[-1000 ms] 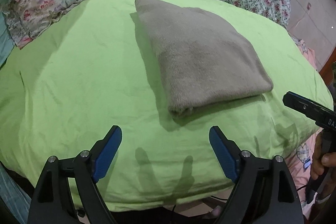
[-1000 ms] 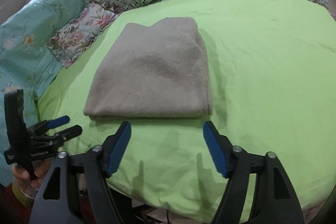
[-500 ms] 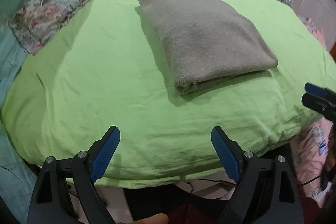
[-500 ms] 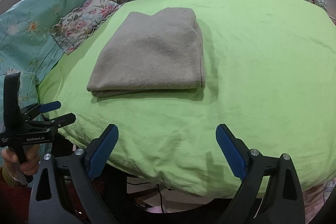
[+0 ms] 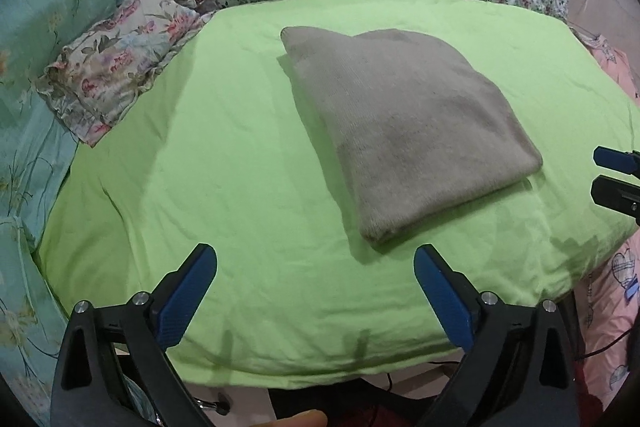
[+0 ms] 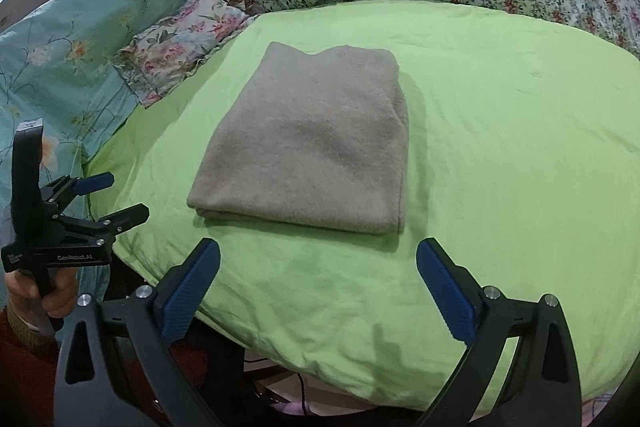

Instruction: Fold small clothes

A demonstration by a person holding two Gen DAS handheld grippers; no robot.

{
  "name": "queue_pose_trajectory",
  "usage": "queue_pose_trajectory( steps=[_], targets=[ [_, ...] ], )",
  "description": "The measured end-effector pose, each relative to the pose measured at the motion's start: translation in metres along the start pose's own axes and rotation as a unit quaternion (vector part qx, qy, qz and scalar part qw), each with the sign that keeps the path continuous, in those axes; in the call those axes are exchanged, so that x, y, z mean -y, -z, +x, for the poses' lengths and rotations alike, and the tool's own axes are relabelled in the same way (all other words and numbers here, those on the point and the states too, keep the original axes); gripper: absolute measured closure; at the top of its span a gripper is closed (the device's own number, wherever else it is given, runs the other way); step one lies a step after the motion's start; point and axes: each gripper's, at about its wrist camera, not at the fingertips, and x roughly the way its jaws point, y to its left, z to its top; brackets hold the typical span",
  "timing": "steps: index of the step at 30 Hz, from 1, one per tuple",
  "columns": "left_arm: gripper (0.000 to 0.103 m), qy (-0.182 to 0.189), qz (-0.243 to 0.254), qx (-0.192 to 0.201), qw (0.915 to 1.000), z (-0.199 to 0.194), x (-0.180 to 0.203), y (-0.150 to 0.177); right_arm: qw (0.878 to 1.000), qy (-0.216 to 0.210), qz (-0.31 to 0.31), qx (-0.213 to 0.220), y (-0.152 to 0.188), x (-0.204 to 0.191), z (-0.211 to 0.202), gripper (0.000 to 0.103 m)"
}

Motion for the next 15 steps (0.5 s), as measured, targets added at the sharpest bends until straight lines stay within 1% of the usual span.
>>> queue_pose_trajectory(
  steps=[8,15],
  targets=[
    [0.004,-0.003,-0.001,-0.008,1.0000,0.013,-0.006,-0.015,1.000,-0.007,0.000,-0.021,-0.013,-0.003,0.023,0.004],
    [0.003,-0.003,-0.004,-0.013,0.9999,0.021,-0.005,-0.027,1.000,-0.005,-0.014,-0.022,-0.028,-0.006,0.027,0.004]
  ],
)
